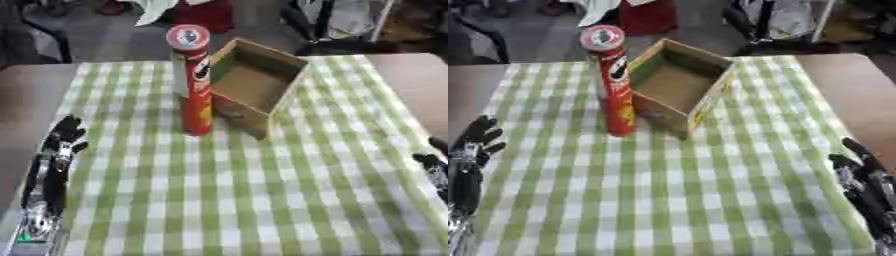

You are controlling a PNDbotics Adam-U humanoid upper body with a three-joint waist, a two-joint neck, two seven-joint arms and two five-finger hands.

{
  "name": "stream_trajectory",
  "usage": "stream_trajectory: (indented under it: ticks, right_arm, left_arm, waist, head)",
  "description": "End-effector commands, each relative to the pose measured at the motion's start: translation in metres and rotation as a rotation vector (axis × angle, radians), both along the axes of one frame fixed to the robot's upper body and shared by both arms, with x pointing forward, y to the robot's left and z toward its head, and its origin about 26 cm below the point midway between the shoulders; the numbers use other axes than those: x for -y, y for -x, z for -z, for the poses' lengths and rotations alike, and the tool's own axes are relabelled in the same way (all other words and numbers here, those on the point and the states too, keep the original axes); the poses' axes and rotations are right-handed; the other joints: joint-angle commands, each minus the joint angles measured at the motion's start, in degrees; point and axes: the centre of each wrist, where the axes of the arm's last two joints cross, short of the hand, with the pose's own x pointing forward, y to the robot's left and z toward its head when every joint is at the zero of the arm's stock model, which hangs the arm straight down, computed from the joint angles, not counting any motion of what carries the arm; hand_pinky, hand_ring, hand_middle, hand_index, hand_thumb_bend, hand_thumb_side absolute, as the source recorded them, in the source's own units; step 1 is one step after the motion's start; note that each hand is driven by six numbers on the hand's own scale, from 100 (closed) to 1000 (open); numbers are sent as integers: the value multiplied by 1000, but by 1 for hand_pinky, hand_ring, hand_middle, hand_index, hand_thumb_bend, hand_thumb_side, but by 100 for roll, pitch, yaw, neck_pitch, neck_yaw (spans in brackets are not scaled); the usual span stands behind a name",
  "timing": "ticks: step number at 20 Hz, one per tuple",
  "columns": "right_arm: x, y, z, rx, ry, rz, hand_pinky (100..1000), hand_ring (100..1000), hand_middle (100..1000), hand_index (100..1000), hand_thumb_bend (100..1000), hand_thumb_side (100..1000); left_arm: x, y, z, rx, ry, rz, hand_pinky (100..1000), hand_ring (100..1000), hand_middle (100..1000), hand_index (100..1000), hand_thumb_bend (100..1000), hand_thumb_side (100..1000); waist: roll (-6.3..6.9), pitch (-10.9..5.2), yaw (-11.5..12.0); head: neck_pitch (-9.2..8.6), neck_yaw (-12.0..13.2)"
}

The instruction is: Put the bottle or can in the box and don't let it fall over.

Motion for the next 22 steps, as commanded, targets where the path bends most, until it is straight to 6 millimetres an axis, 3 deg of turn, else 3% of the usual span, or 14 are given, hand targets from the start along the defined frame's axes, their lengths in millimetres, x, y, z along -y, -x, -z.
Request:
stream_trajectory:
  ticks: [1, 8, 10, 12, 13, 17, 22]
  right_arm:
    - [2, -1, -8, 20, 19, 3, 986, 857, 1000, 932, 100, 585]
    - [3, -1, -8, 20, 22, 2, 985, 857, 1000, 932, 100, 585]
    - [3, -1, -8, 22, 22, 3, 985, 857, 1000, 932, 100, 585]
    - [3, -1, -8, 20, 23, 2, 985, 857, 1000, 932, 100, 586]
    - [3, -1, -8, 19, 23, 1, 985, 857, 1000, 932, 100, 586]
    - [3, -2, -8, 19, 25, 0, 985, 857, 1000, 932, 100, 586]
    - [2, -2, -8, 19, 24, -3, 985, 857, 1000, 932, 100, 585]
  left_arm:
    - [-1, -1, -8, 26, -6, 1, 851, 896, 878, 956, 418, 873]
    - [-2, -2, -8, 26, -6, 1, 849, 896, 878, 957, 420, 867]
    - [-2, -3, -11, 33, -21, 9, 849, 899, 881, 959, 455, 808]
    - [-5, -3, -15, 40, -85, 36, 859, 912, 898, 973, 475, 646]
    - [-6, -3, -17, 37, -138, 61, 866, 916, 906, 984, 515, 605]
    - [-10, -3, -25, 19, -350, 181, 874, 906, 890, 986, 628, 586]
    - [-2, -12, -28, 41, -352, 177, 957, 894, 857, 967, 791, 618]
  waist:
    - [-14, -94, 2]
    - [-26, -94, 29]
    - [-31, -92, 18]
    - [-33, -92, 29]
    - [-32, -92, 38]
    - [-31, -99, 37]
    - [-35, -104, 20]
  head:
    - [-55, -26]
    - [-57, -24]
    - [-45, -30]
    - [-43, -24]
    - [-47, -17]
    - [-46, -28]
    - [-69, -44]
